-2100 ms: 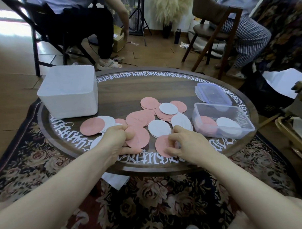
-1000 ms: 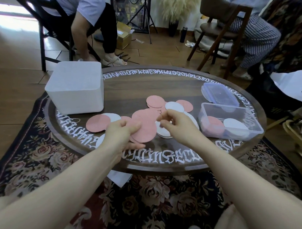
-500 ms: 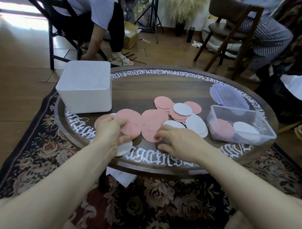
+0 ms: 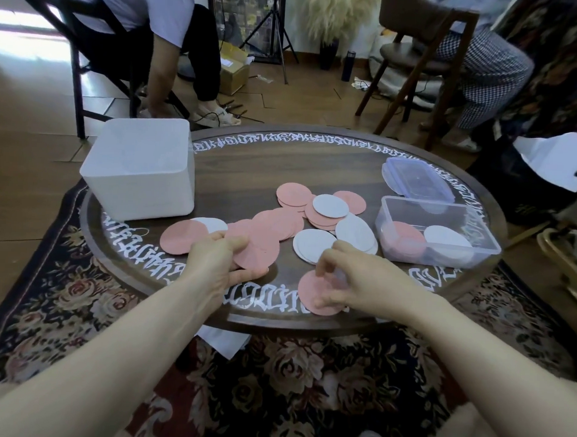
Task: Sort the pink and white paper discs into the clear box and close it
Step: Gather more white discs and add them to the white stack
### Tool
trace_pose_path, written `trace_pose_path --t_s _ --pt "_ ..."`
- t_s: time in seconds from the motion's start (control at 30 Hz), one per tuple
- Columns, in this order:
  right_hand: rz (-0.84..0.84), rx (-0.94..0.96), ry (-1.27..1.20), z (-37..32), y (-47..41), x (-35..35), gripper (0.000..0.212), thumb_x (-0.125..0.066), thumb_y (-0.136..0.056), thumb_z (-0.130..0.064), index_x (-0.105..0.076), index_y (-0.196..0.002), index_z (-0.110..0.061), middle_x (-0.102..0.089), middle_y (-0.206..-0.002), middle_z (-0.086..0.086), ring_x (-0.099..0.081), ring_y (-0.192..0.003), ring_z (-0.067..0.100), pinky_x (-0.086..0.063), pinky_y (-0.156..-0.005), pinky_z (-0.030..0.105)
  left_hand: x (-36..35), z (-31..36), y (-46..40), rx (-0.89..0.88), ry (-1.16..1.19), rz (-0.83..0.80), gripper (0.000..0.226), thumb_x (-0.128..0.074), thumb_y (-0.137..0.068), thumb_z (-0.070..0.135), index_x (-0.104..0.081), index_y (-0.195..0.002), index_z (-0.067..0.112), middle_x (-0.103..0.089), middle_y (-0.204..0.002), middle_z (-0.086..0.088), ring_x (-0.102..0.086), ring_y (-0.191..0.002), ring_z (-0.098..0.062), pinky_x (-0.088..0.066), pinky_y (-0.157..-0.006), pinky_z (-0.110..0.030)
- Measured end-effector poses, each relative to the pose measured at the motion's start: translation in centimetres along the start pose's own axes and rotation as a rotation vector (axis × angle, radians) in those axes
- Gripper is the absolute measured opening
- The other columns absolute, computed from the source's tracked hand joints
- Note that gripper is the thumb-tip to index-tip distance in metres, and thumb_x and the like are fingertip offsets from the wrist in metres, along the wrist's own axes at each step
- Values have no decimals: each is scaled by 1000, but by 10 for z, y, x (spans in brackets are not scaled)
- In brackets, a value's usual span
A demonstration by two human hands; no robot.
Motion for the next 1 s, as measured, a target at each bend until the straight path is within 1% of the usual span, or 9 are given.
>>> trace_pose_path --t_s 0.13,0.27,0.37,0.47,0.57,0.67,0.8,0.9,1.0 --pt "5 -97 -50 11 -2 -9 60 -77 -63 -54 -48 -108 -28 -46 -109 -9 -56 -95 15 -47 -82 37 -8 -6 3 26 -38 -79 9 -53 -93 3 -55 -102 3 -64 -99 -17 -65 -78 -26 -58 -47 -35" --pt "4 -166 -112 19 -1 -12 60 -81 -61 -46 -49 -107 -26 -48 -105 -7 -55 -94 16 -47 -83 37 -13 -6 7 42 -60 -130 6 -51 -93 4 -56 -97 3 -64 -98 -18 -65 -78 -27 -59 -50 -38" --pt "28 -204 -178 25 -2 -11 52 -82 -62 -36 -52 -103 -24 -50 -87 -11 -53 -81 13 -43 -69 30 -15 -9 8 71 -78 -153 21 -50 -95 10 -52 -113 -1 -62 -111 -22 -65 -84 -30 -59 -50 -39" --pt "101 -199 -172 32 -2 -8 27 -75 -73 -27 -55 -92 -23 -51 -70 -11 -53 -73 14 -39 -62 28 -16 -11 9 93 -73 -160 35 -50 -97 20 -49 -124 -1 -59 -118 -21 -65 -91 -34 -59 -52 -41" --pt "150 -231 -433 42 1 5 21 -78 -74 -25 -59 -77 -15 -59 -64 -9 -52 -62 8 -39 -59 24 -16 -12 8 98 -69 -158 41 -49 -97 28 -47 -128 2 -58 -122 -21 -65 -94 -36 -59 -54 -44" --pt "99 -198 -611 45 4 10 23 -78 -76 -23 -57 -72 -13 -62 -65 -2 -50 -59 10 -38 -57 24 -16 -13 9 105 -57 -163 44 -49 -97 32 -46 -130 4 -57 -124 -21 -66 -93 -36 -59 -52 -42" --pt "188 -209 -653 44 4 11 23 -78 -76 -23 -56 -76 -17 -59 -68 -3 -46 -54 8 -38 -54 24 -17 -12 10 103 -67 -184 44 -49 -96 33 -47 -130 4 -59 -121 -19 -66 -94 -35 -59 -55 -43" --pt "134 -255 -498 40 3 2 39 -83 -67 -34 -60 -93 -17 -63 -88 -6 -55 -71 6 -44 -68 24 -15 -15 9 108 -86 -196 44 -49 -96 34 -49 -129 5 -60 -120 -18 -65 -96 -35 -59 -57 -44" --pt "68 -241 -418 31 4 -11 48 -86 -63 -33 -59 -100 -19 -57 -99 -8 -57 -90 9 -45 -76 22 -16 -17 9 111 -106 -204 44 -50 -95 36 -51 -128 7 -61 -118 -17 -66 -96 -34 -59 -59 -45"
Point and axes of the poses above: each hand's wrist, its own y-axis away from the middle knuckle, its own x-axis out of the back of the hand, z = x × y, the point moved 3 cm from there along -y, towards the middle knuckle
